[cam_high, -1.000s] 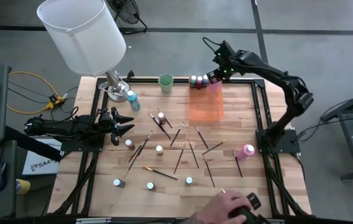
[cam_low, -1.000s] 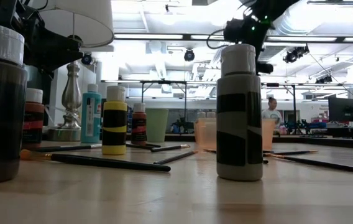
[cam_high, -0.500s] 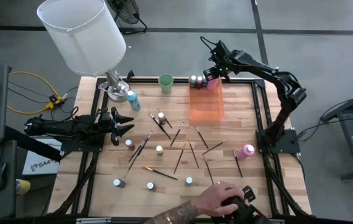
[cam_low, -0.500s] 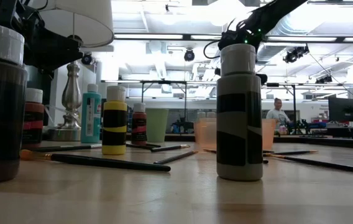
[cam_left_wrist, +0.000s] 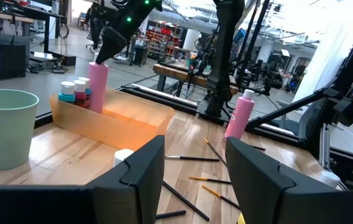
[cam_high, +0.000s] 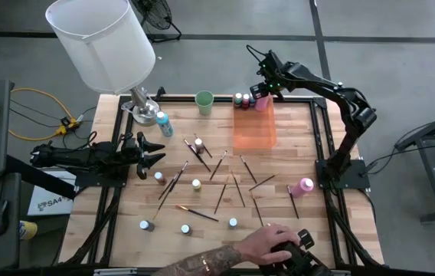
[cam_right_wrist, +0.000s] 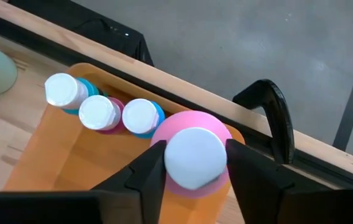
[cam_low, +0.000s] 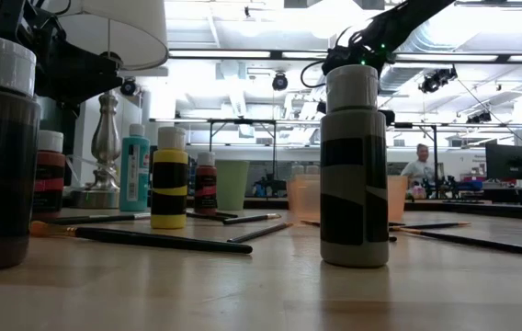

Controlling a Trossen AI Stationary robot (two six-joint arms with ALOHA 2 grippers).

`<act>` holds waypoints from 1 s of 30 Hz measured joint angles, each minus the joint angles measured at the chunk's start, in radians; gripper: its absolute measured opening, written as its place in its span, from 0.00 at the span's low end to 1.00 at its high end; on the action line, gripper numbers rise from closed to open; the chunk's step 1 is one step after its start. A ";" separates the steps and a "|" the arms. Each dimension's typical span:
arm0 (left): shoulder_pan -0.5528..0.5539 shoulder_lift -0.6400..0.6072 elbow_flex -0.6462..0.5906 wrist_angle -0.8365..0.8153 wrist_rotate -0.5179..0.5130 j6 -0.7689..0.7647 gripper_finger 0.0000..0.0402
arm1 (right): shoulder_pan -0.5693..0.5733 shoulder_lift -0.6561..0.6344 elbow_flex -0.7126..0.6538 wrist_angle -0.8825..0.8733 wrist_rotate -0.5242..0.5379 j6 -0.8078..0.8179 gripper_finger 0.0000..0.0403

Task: Pick & Place Paint Supplies
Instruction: Put the large pink paint bottle into the orange bin, then put the gray paint bottle into the orange bin

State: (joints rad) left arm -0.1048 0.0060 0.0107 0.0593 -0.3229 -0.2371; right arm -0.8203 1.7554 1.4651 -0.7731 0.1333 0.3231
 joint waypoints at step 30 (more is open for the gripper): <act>0.000 0.000 0.000 0.000 0.000 0.000 0.42 | 0.161 -0.386 -0.129 -0.158 -0.240 -0.238 0.64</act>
State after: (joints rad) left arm -0.1050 0.0059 0.0109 0.0592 -0.3228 -0.2371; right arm -0.6592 1.3694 1.3365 -0.9310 -0.1066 0.0848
